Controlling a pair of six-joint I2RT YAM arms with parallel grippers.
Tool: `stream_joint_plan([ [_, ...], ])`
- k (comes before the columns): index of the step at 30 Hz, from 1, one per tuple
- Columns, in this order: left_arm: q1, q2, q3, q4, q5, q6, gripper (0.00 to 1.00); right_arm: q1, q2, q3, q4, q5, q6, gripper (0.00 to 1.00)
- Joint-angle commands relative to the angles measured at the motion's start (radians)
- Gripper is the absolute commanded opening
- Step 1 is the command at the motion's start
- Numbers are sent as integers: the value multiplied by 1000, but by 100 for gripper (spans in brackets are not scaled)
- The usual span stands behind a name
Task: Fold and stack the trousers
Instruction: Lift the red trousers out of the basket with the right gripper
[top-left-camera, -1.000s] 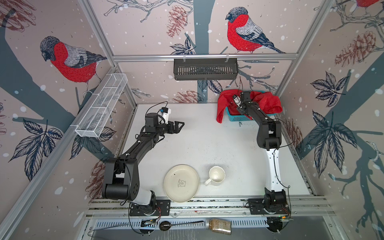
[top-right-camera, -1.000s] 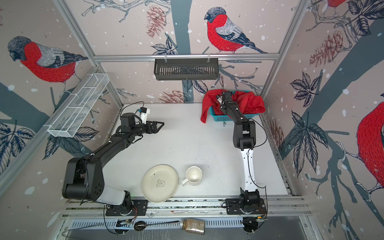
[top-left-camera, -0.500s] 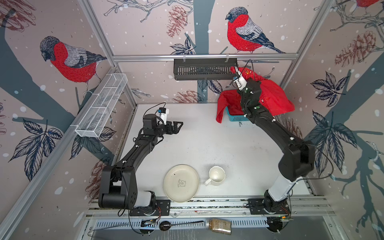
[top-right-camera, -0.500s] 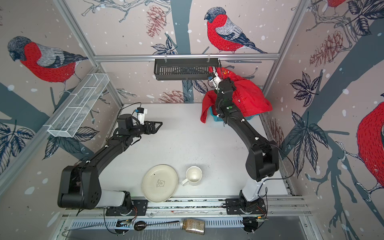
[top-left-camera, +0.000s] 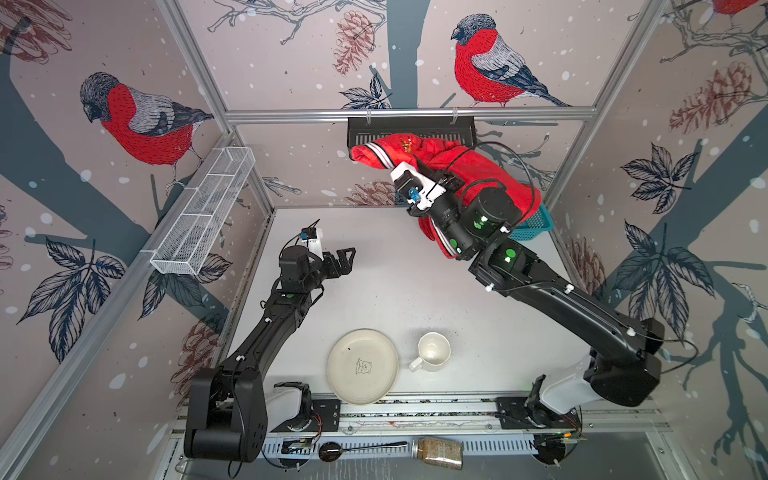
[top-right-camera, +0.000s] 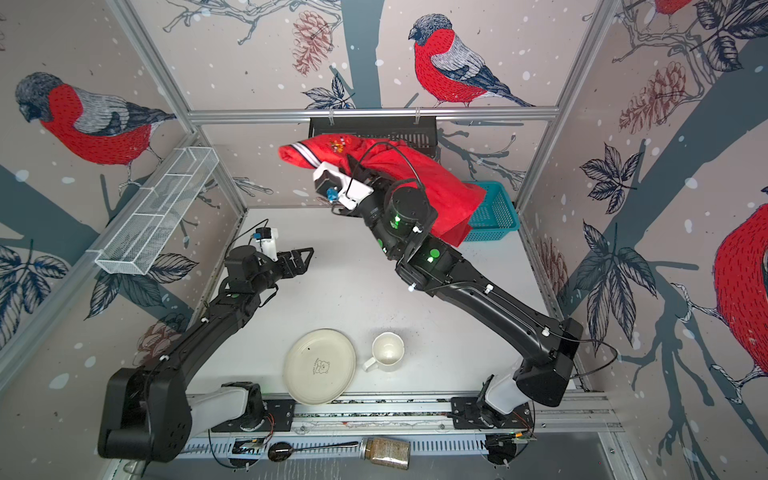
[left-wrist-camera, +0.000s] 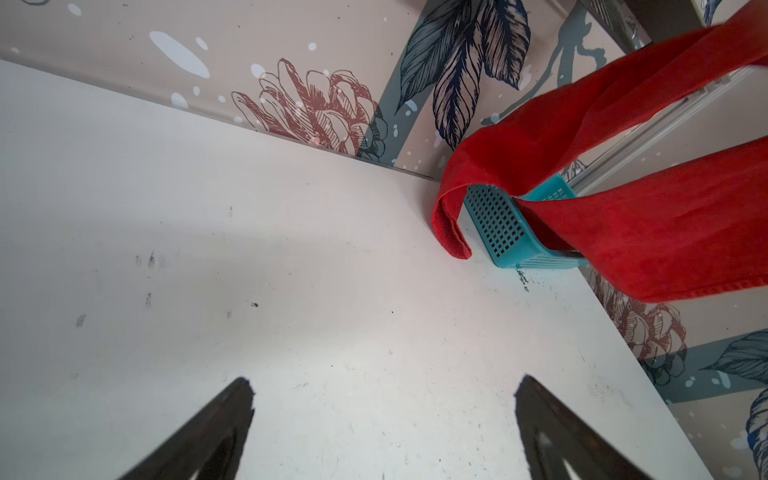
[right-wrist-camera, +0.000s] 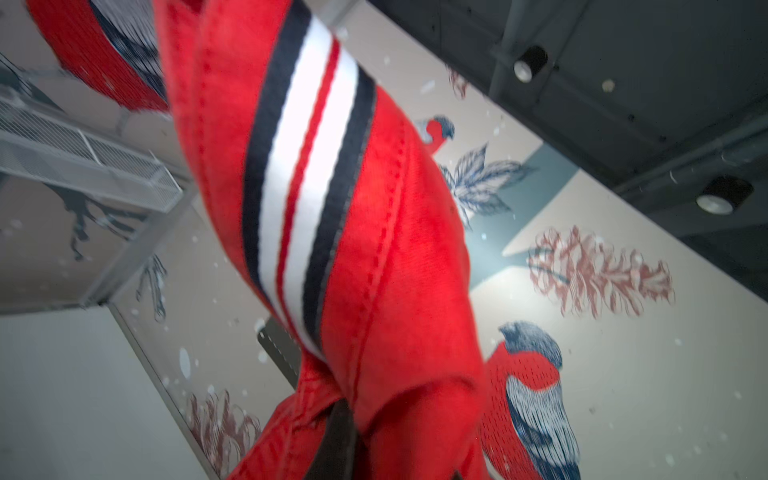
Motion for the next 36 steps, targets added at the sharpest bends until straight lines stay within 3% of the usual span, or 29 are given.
stream_joint_plan([
  [1, -1, -69, -38, 70, -94, -48, 98, 99, 30, 84, 82, -82, -81, 4],
  [5, -1, -162, -98, 126, -106, -48, 98, 147, 86, 208, 51, -120, -29, 4],
  [10, -1, -235, -157, 185, -95, -27, 98, 125, 89, 261, 33, -145, 171, 3],
  [12, -1, -246, -159, 181, -75, -6, 98, 84, 81, 255, 0, -101, 268, 4],
  [14, -4, -249, -170, 197, -47, 5, 98, -17, 53, 221, -76, -92, 489, 3],
  [18, -31, -204, -176, 258, 16, 10, 98, -239, -99, -111, -46, -193, 864, 3],
  [22, -121, -122, -145, 247, 20, 65, 98, -384, -257, -440, 14, -271, 1085, 3],
  [26, -231, -6, -132, 315, 15, 104, 98, -522, -368, -647, 2, -334, 1211, 3],
  [29, -343, 107, -101, 351, -39, 185, 98, -657, -448, -783, 21, -450, 1319, 4],
  [31, -414, 208, -56, 363, -59, 246, 98, -737, -484, -845, -5, -486, 1351, 4],
  [36, -492, 431, 87, 331, -76, 297, 98, -918, -507, -999, -28, -561, 1367, 6],
])
